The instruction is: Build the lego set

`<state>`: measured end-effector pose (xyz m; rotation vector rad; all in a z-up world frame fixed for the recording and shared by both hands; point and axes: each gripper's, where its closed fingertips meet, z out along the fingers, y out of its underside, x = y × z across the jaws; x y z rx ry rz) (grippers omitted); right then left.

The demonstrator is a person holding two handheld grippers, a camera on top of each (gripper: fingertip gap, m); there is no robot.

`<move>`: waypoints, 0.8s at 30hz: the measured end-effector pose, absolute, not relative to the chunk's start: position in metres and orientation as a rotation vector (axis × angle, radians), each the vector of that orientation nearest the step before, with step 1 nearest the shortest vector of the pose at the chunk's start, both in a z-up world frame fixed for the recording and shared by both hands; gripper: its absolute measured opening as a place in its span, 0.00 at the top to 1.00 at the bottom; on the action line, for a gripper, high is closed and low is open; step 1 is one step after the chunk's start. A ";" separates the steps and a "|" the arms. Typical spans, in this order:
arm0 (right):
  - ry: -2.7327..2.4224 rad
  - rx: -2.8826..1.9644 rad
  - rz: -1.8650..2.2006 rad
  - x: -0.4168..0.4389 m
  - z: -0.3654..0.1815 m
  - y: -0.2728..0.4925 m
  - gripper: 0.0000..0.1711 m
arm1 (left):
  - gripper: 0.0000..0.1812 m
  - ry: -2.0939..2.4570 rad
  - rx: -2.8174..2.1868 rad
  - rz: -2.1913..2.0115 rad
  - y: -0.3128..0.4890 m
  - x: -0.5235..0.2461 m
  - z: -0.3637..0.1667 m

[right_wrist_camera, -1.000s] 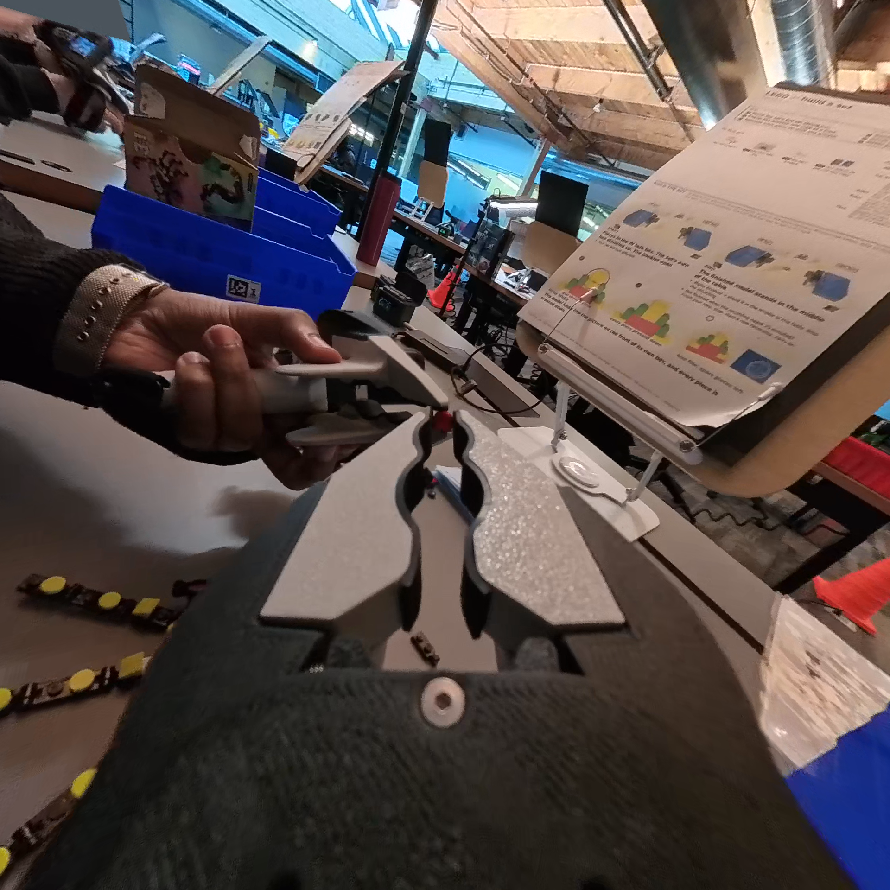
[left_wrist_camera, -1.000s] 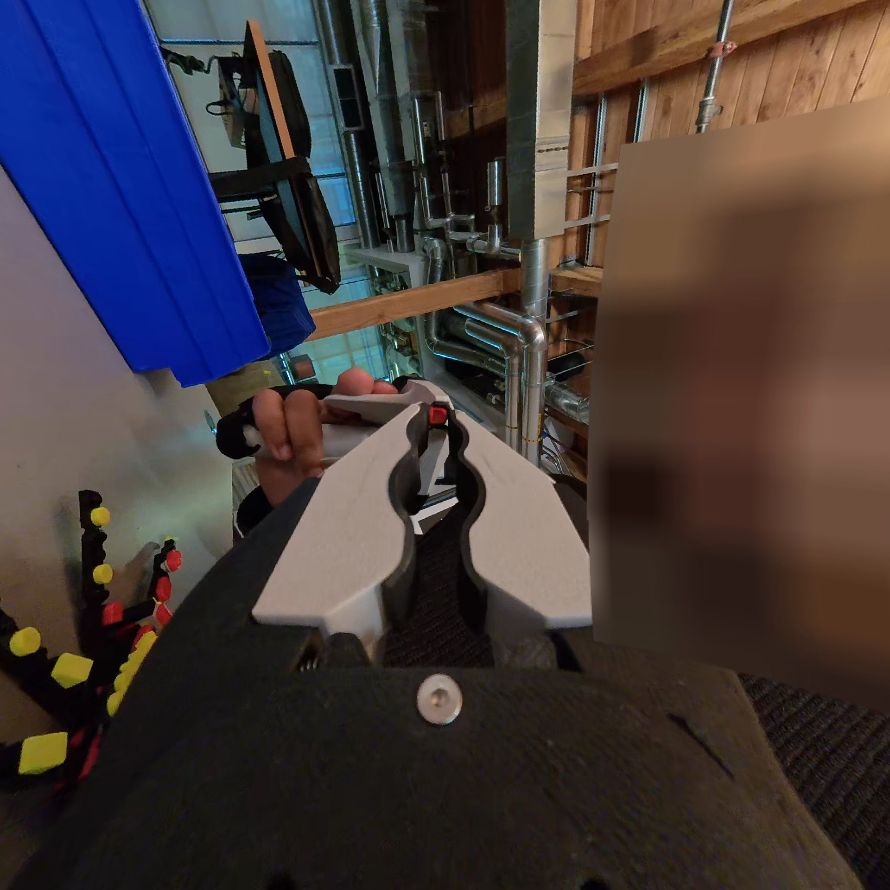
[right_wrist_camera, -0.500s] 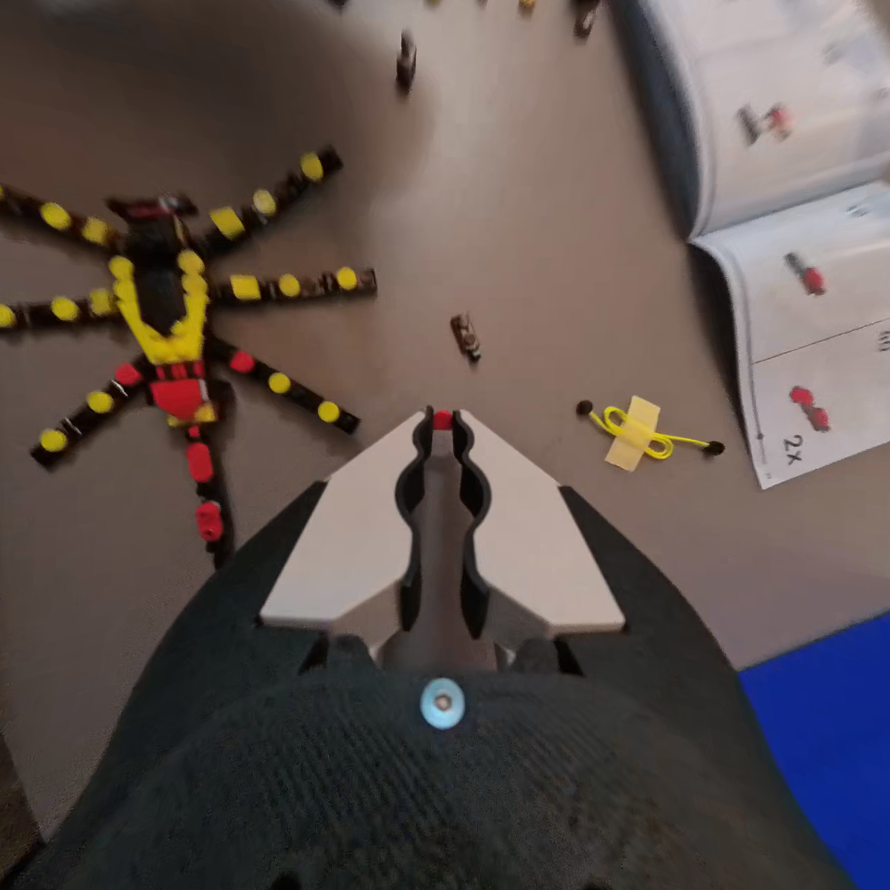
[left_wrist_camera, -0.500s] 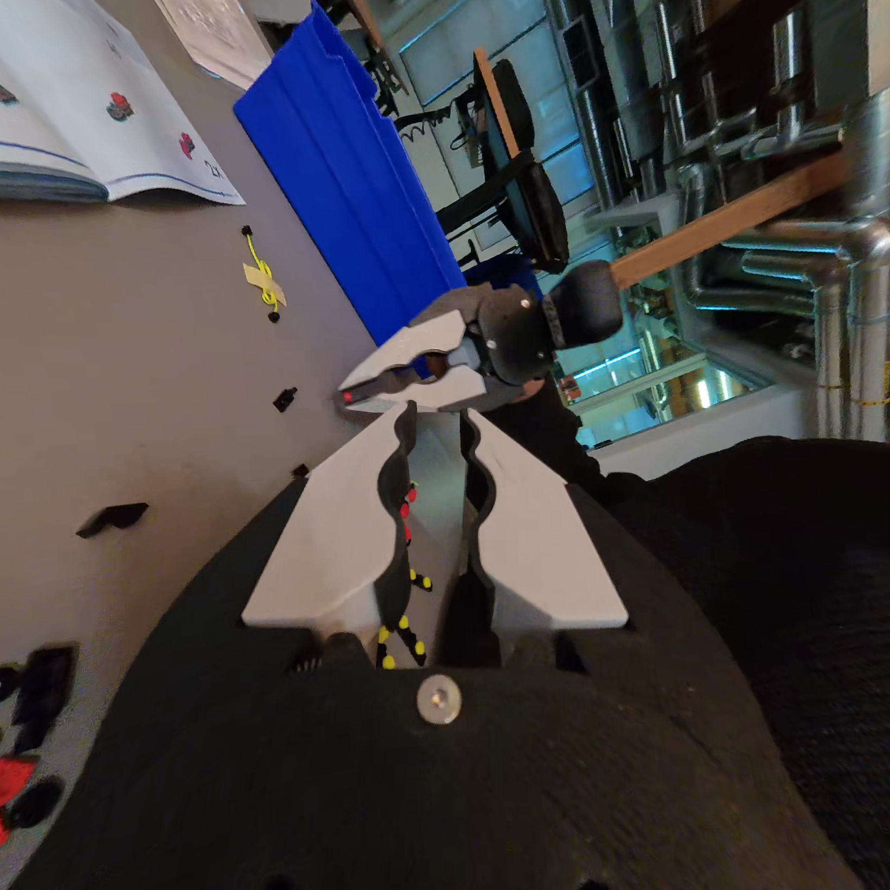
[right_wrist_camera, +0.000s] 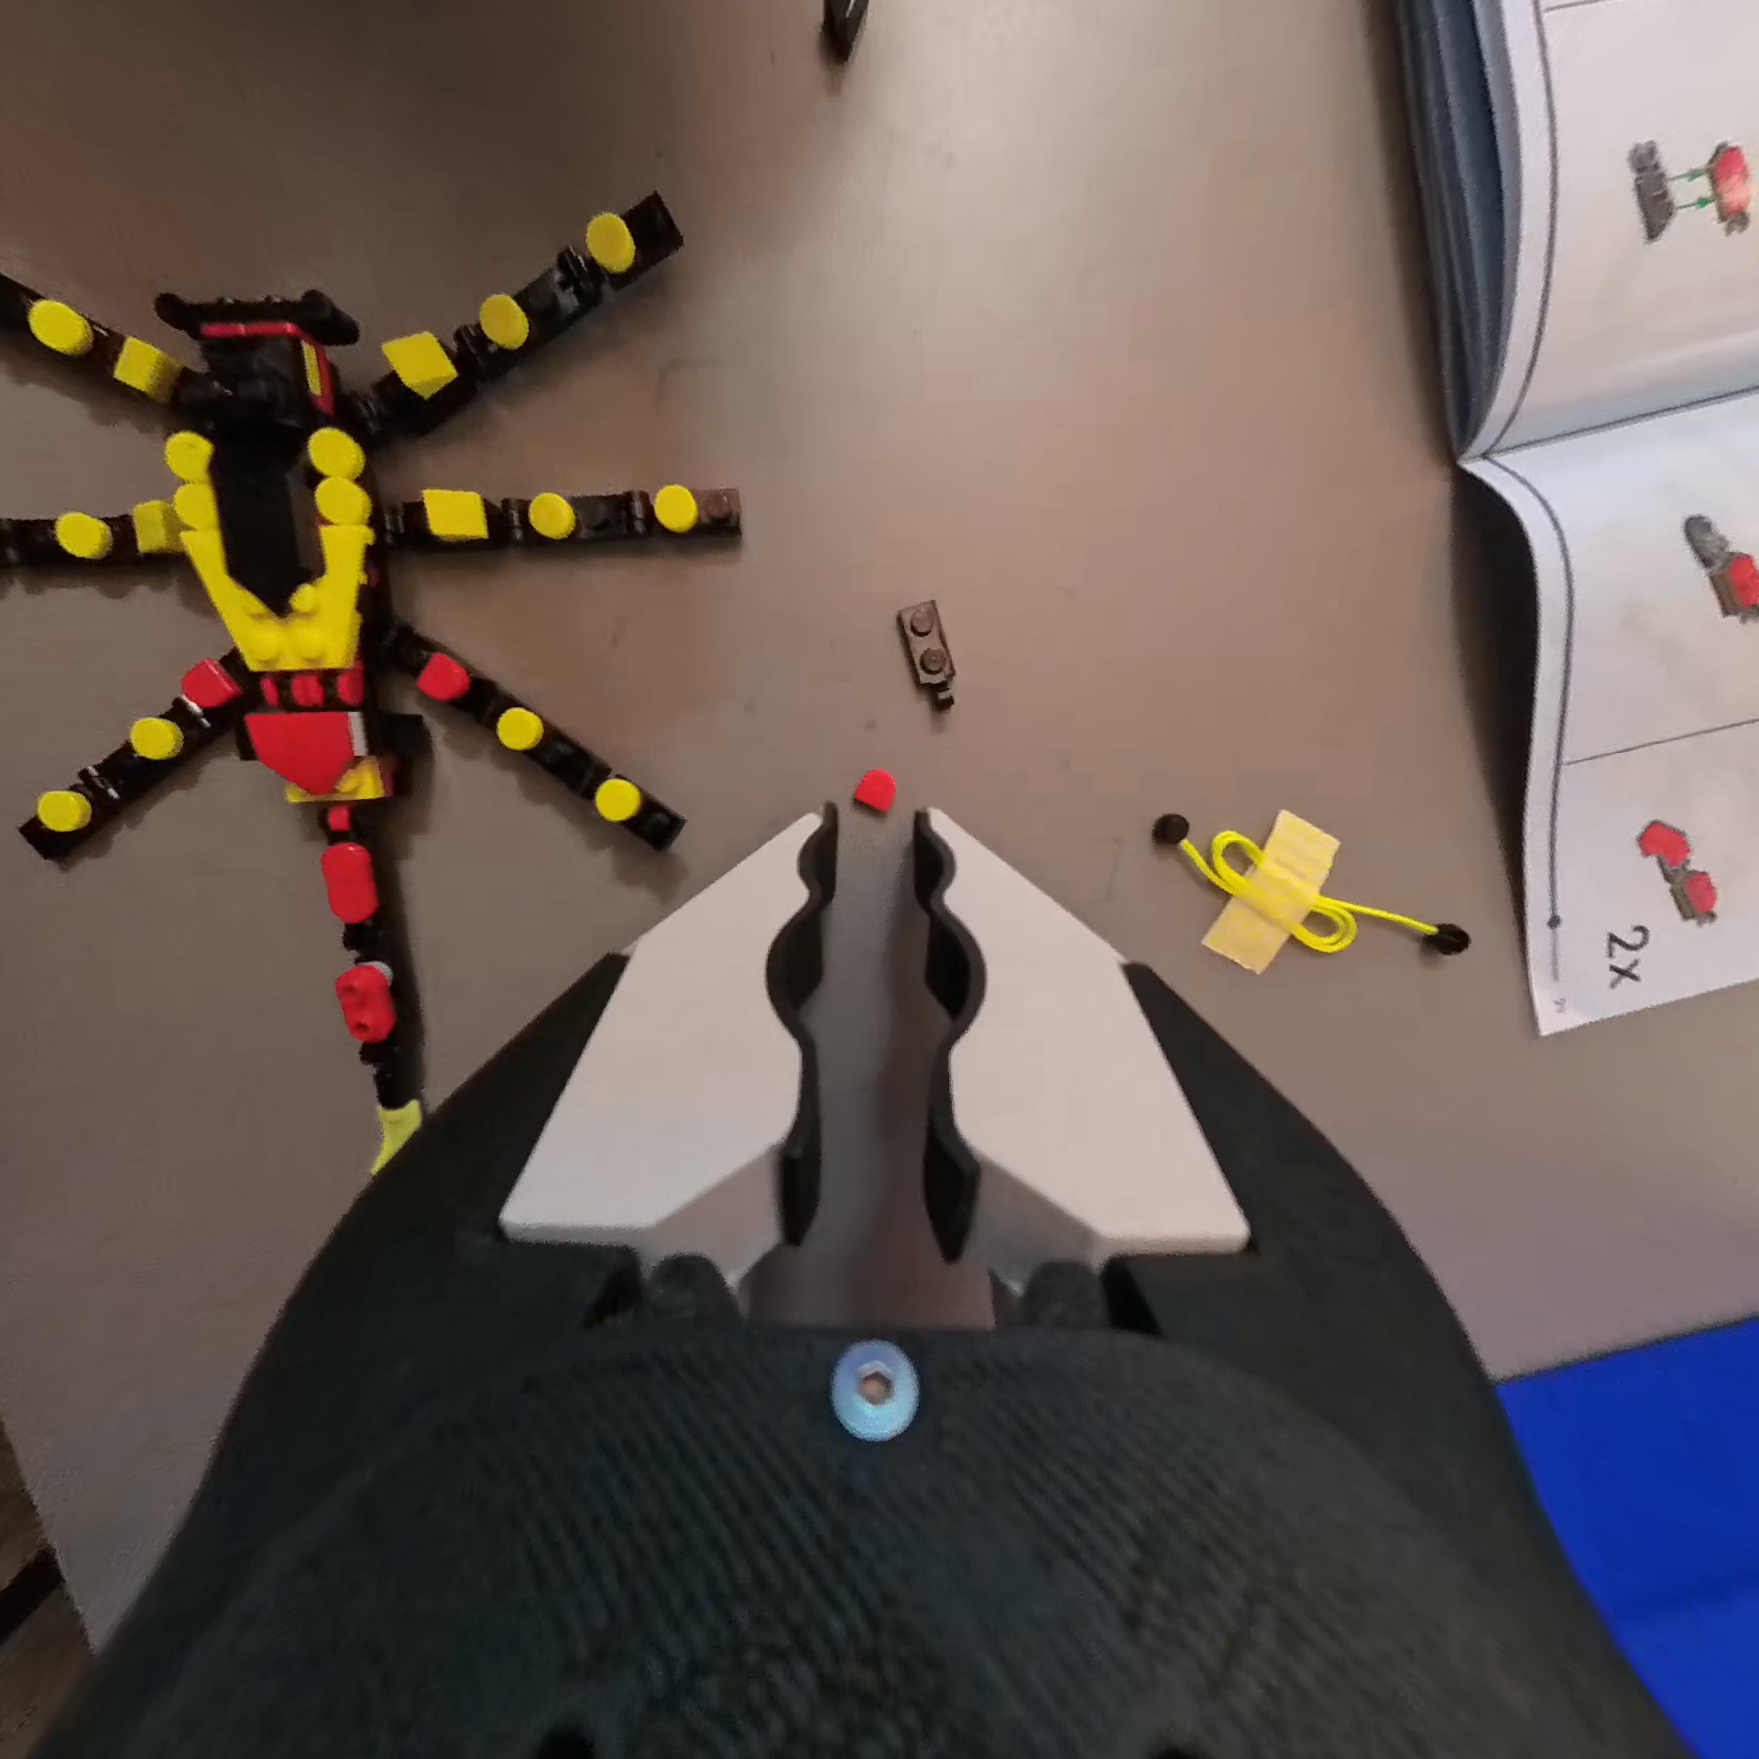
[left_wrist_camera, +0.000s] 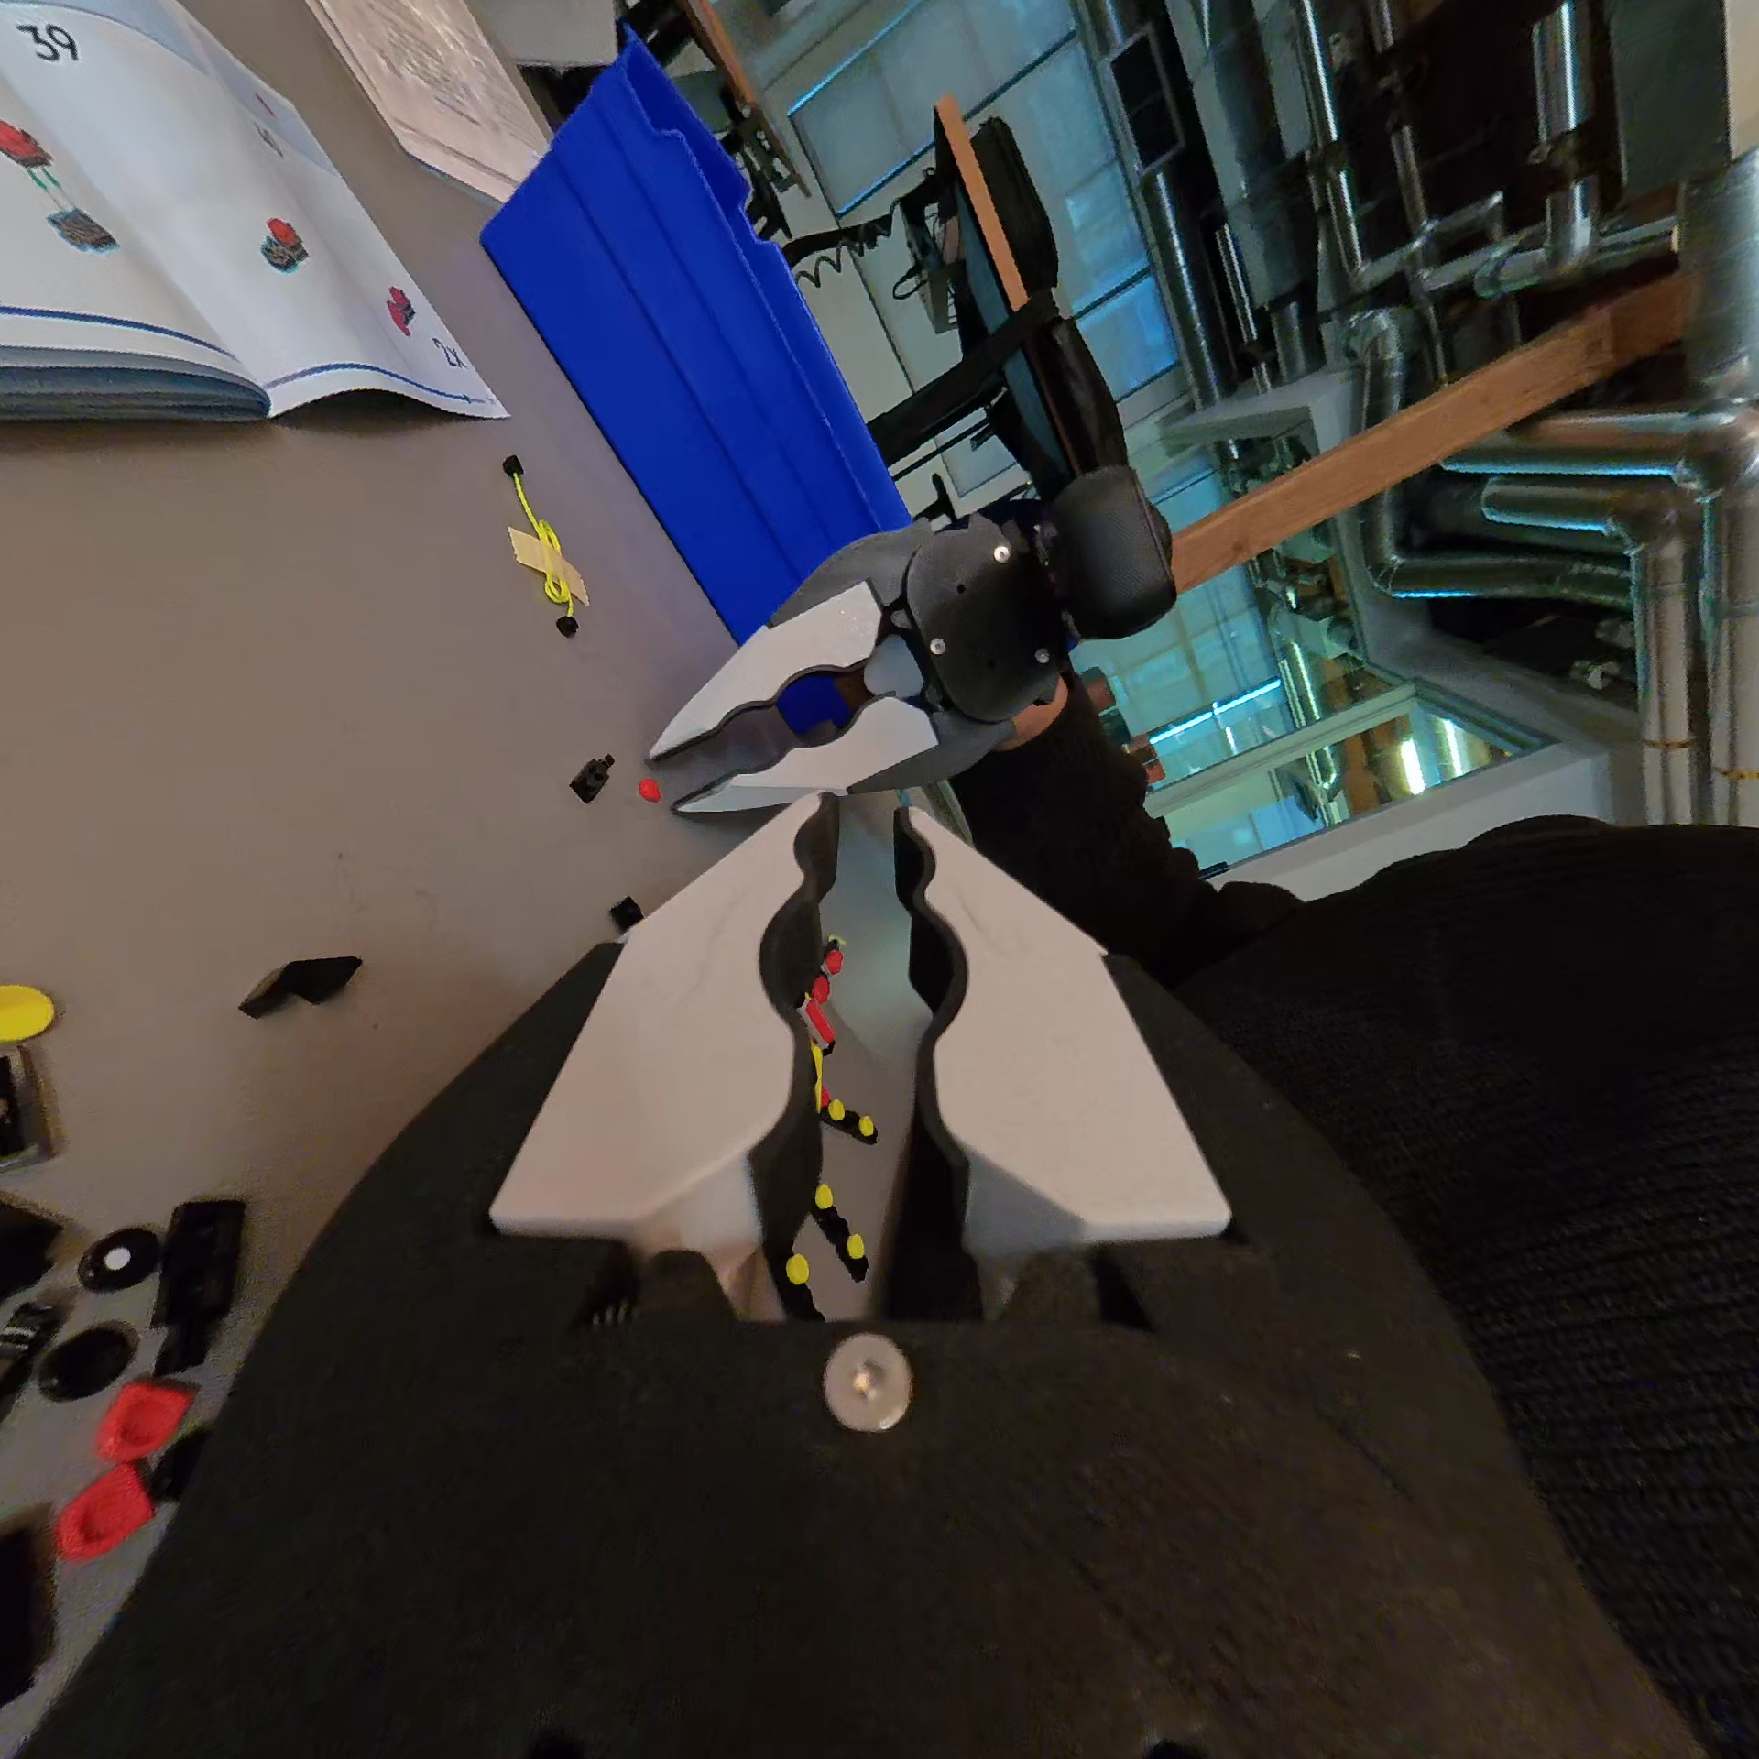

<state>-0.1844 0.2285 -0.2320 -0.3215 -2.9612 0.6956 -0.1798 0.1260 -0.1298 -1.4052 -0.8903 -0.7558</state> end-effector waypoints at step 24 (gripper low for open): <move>-2.547 -0.963 1.215 -0.192 -0.216 0.213 0.85 | 0.95 -0.849 -1.603 -0.574 0.136 -0.180 -0.161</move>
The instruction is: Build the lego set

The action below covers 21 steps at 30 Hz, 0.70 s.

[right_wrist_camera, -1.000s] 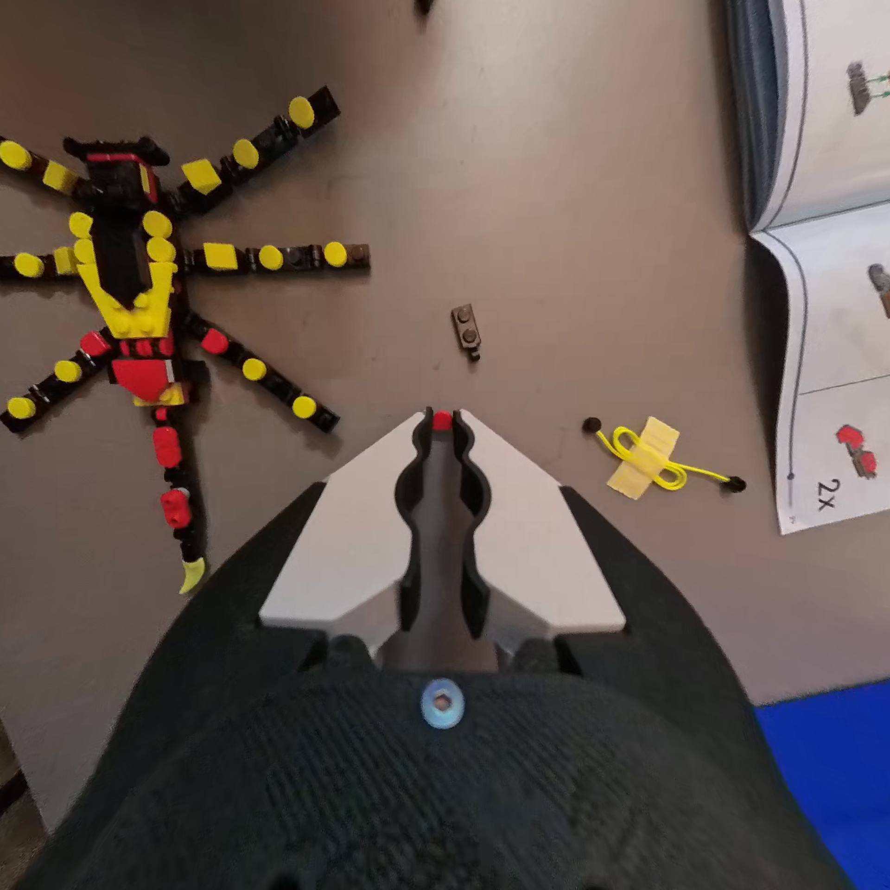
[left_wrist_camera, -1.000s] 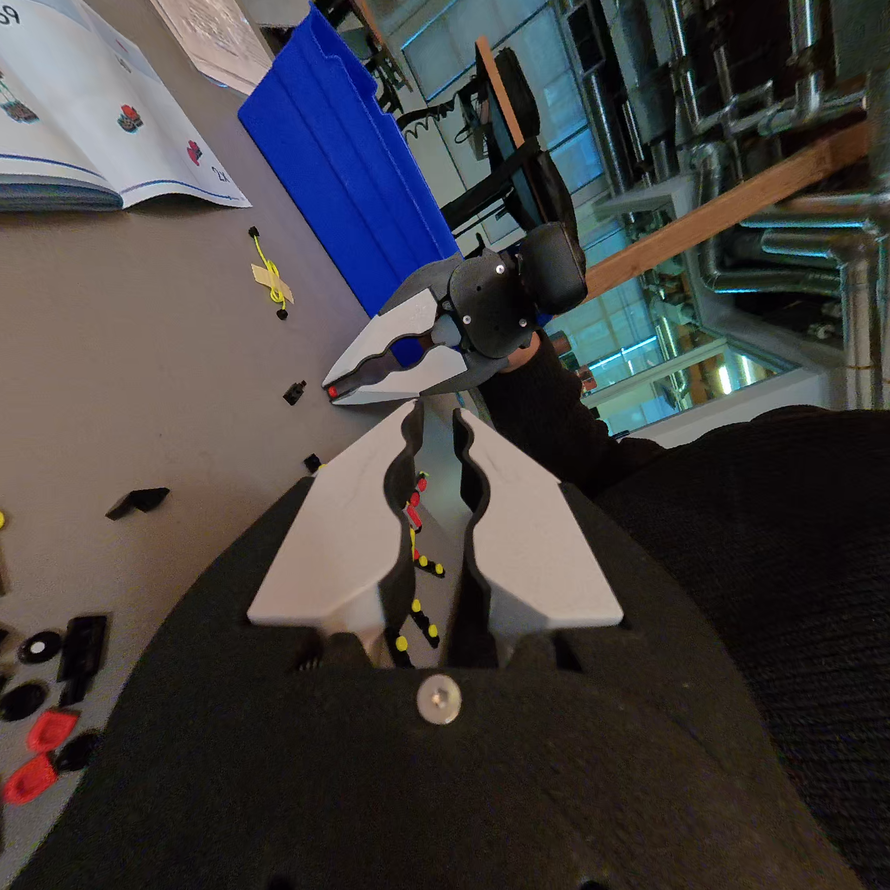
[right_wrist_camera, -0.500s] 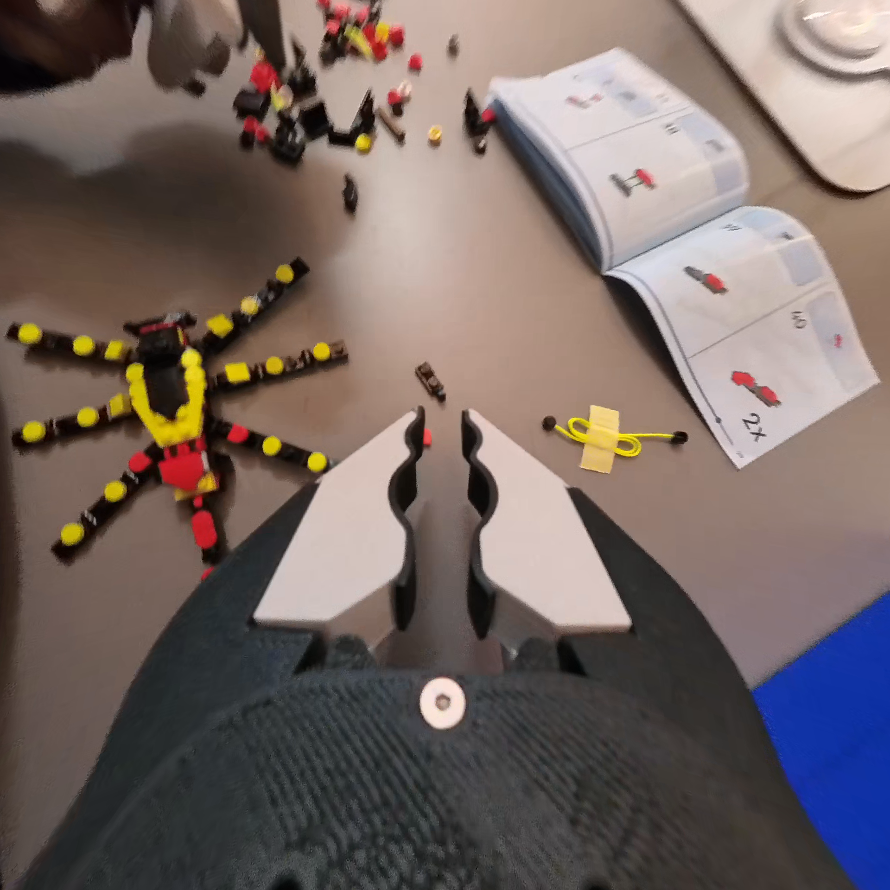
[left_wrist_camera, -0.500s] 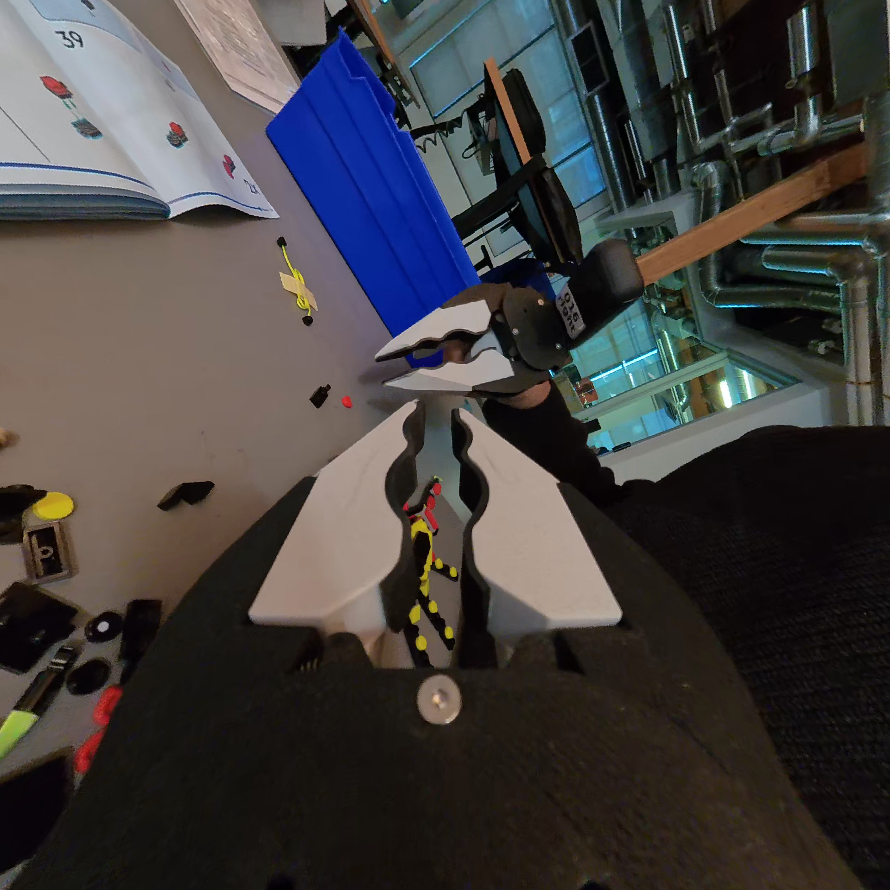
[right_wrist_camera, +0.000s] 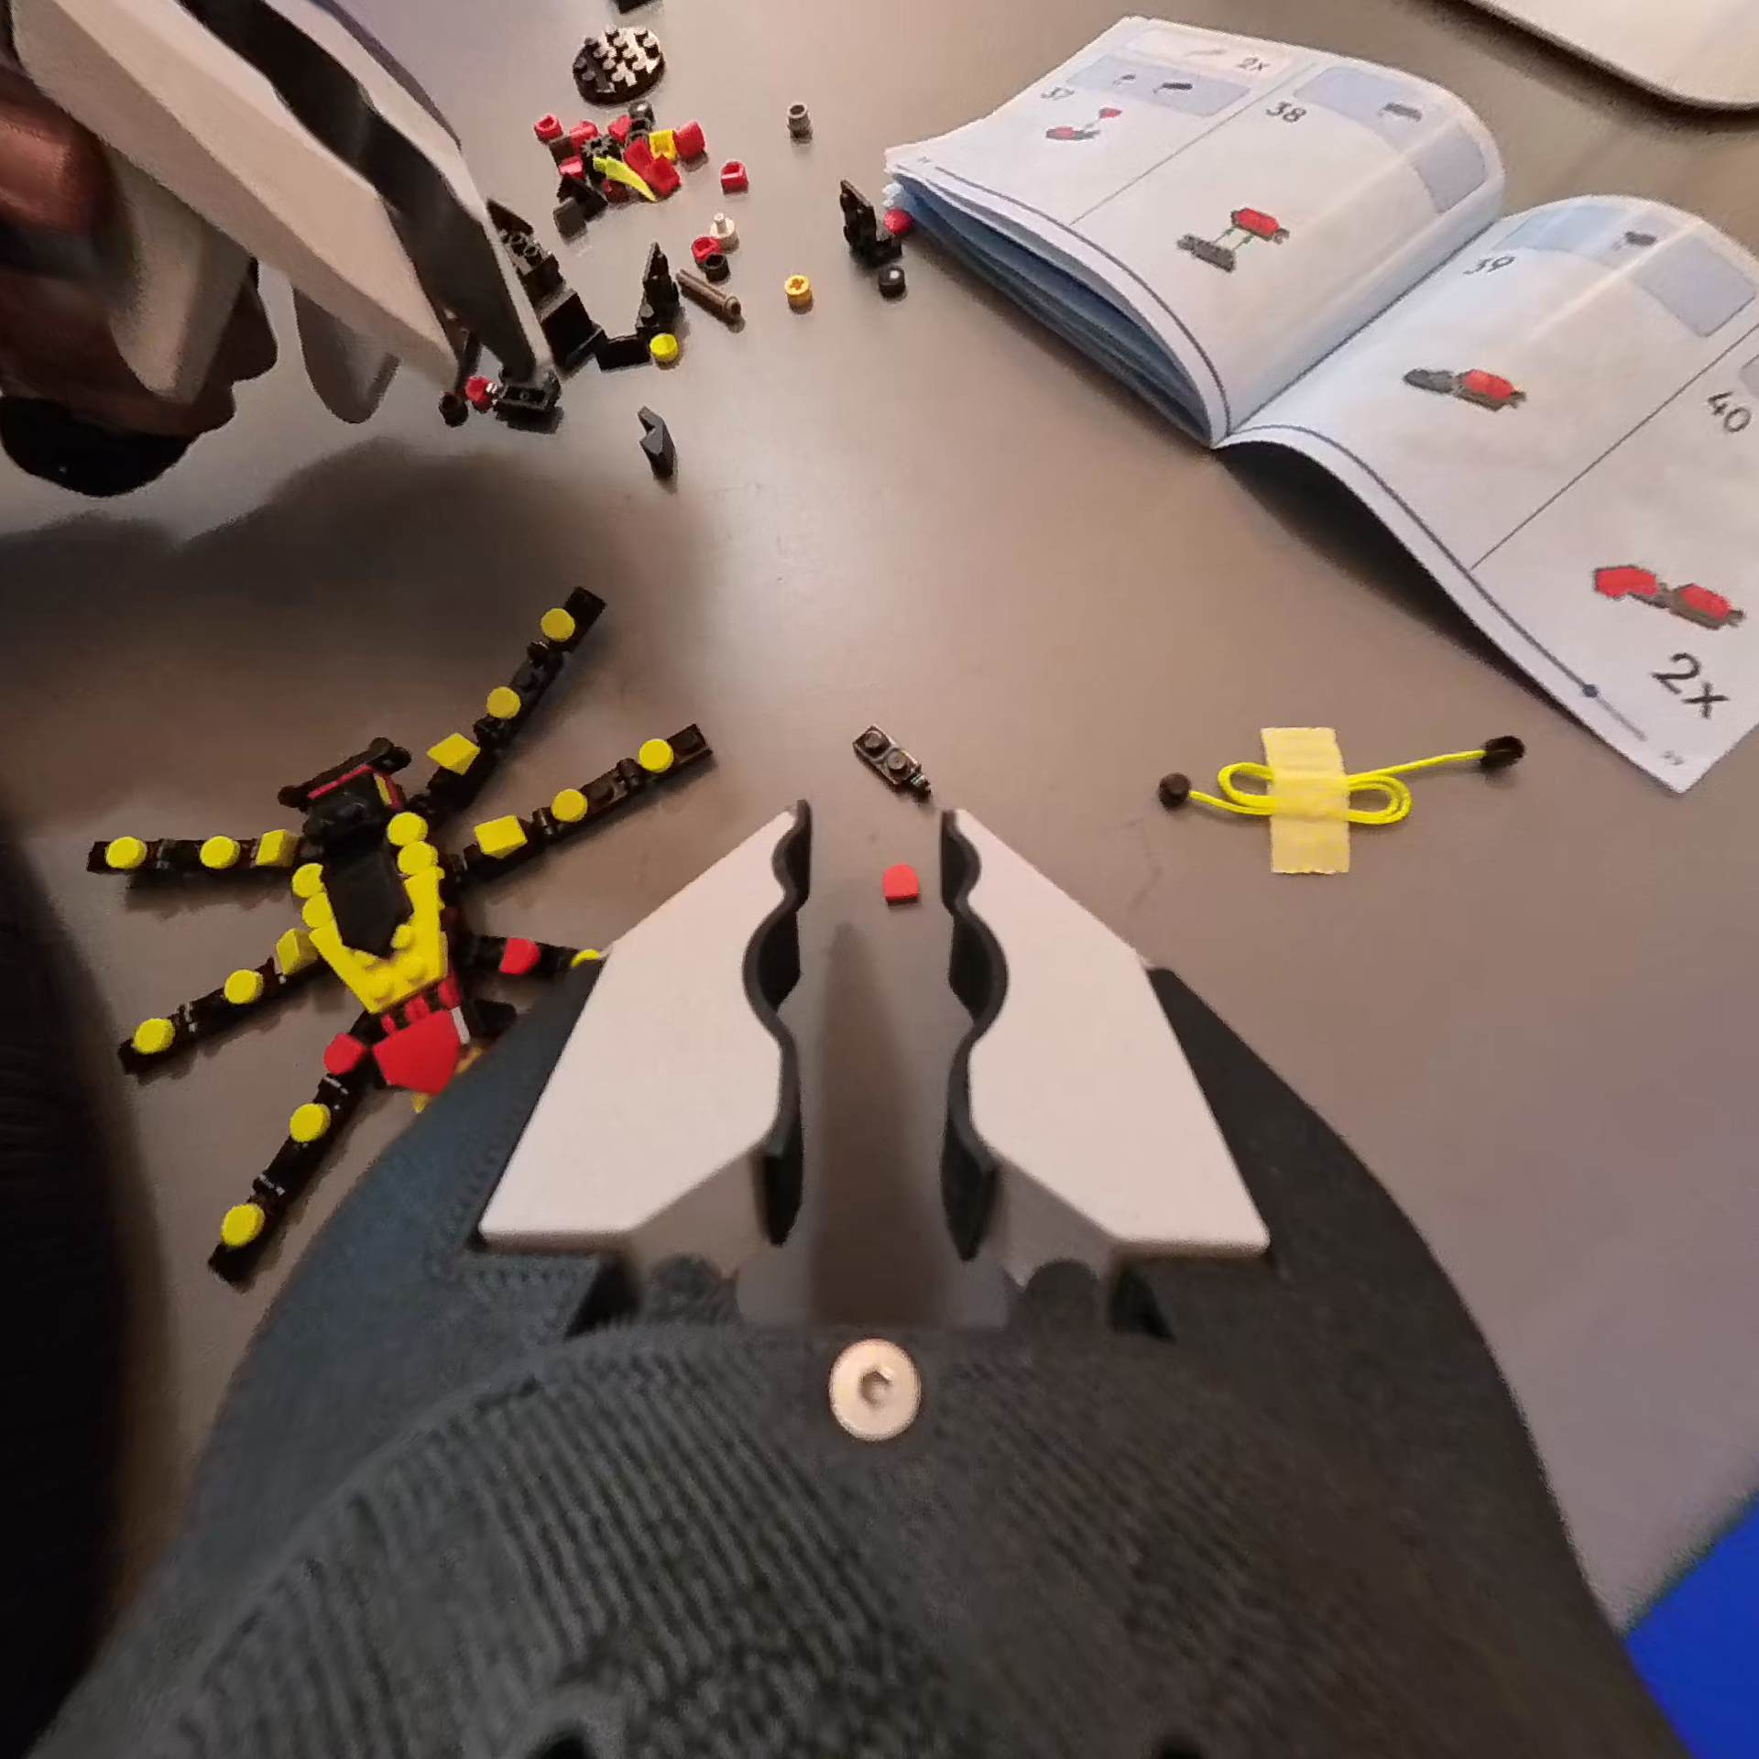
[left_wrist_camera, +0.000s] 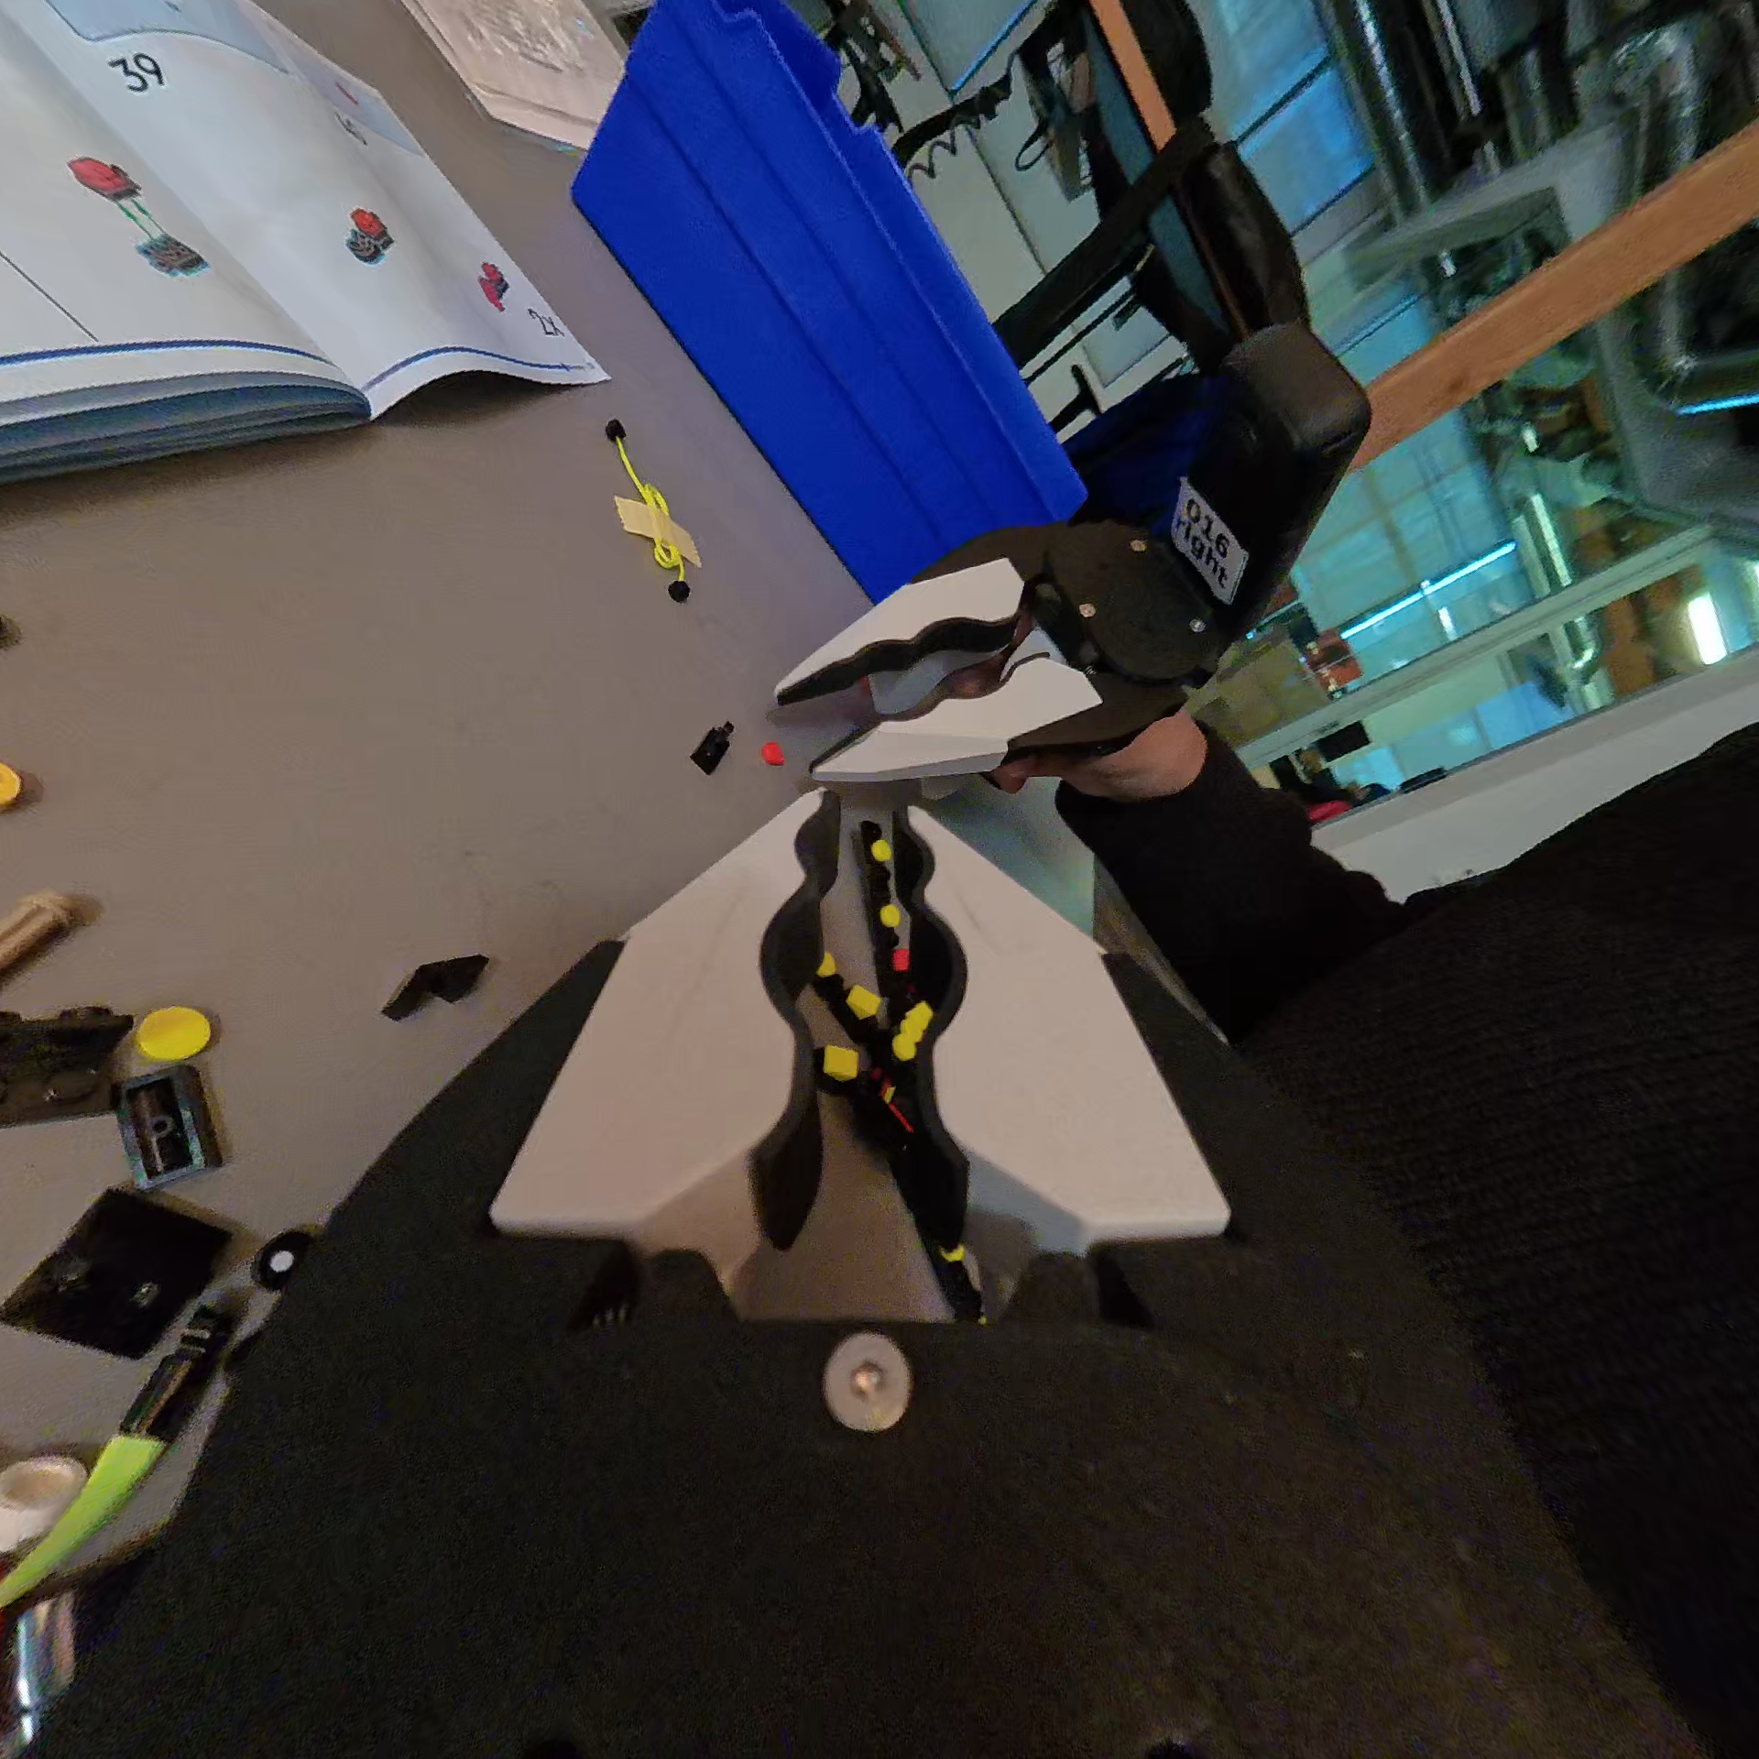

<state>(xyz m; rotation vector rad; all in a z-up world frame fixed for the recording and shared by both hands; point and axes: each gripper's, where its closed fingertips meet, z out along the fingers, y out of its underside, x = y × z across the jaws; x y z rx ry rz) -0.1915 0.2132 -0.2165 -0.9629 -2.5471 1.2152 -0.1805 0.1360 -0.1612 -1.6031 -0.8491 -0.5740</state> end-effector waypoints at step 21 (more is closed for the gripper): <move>-2.613 -0.971 1.110 -0.186 -0.233 0.219 0.97 | 0.95 -0.729 -1.861 -0.471 0.163 -0.173 -0.173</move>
